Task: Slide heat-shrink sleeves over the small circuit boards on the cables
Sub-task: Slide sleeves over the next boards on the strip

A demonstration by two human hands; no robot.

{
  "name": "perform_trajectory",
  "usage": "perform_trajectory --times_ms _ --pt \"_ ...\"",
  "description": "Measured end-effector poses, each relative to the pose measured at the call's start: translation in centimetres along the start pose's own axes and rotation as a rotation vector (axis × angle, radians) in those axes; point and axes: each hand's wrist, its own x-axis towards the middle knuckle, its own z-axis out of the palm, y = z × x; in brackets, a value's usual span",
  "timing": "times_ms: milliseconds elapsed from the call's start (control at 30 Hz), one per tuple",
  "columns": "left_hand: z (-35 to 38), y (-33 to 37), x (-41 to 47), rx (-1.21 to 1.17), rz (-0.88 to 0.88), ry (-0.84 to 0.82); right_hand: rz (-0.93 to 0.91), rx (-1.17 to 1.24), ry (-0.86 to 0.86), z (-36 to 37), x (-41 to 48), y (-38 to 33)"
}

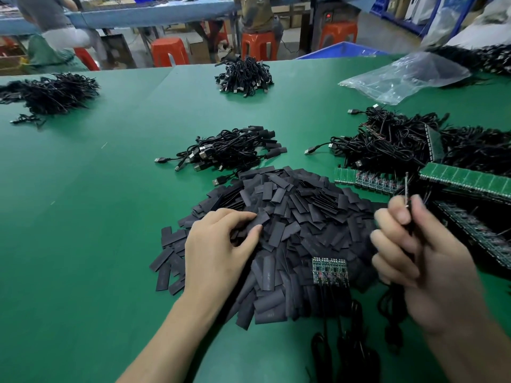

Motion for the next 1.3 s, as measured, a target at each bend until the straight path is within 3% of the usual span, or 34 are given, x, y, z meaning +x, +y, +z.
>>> perform_trajectory --times_ms 100,200,300,867,1300 --pt "-0.1 0.5 -0.7 -0.161 0.167 0.014 -0.086 -0.365 0.033 -0.2 -0.1 0.6" --pt "-0.1 1.4 -1.5 -0.256 0.326 -0.015 -0.105 -0.832 -0.080 0.5 -0.5 2.3" --pt "-0.2 1.5 -1.5 -0.295 0.369 -0.024 -0.111 -1.033 -0.138 1.0 -0.7 2.9" --pt "-0.4 1.1 -1.3 -0.350 0.336 -0.080 -0.108 -1.129 -0.164 0.7 -0.6 3.2" --pt "-0.6 0.6 -1.2 -0.301 0.446 -0.231 -0.077 -1.237 -0.255 0.1 -0.4 3.3"
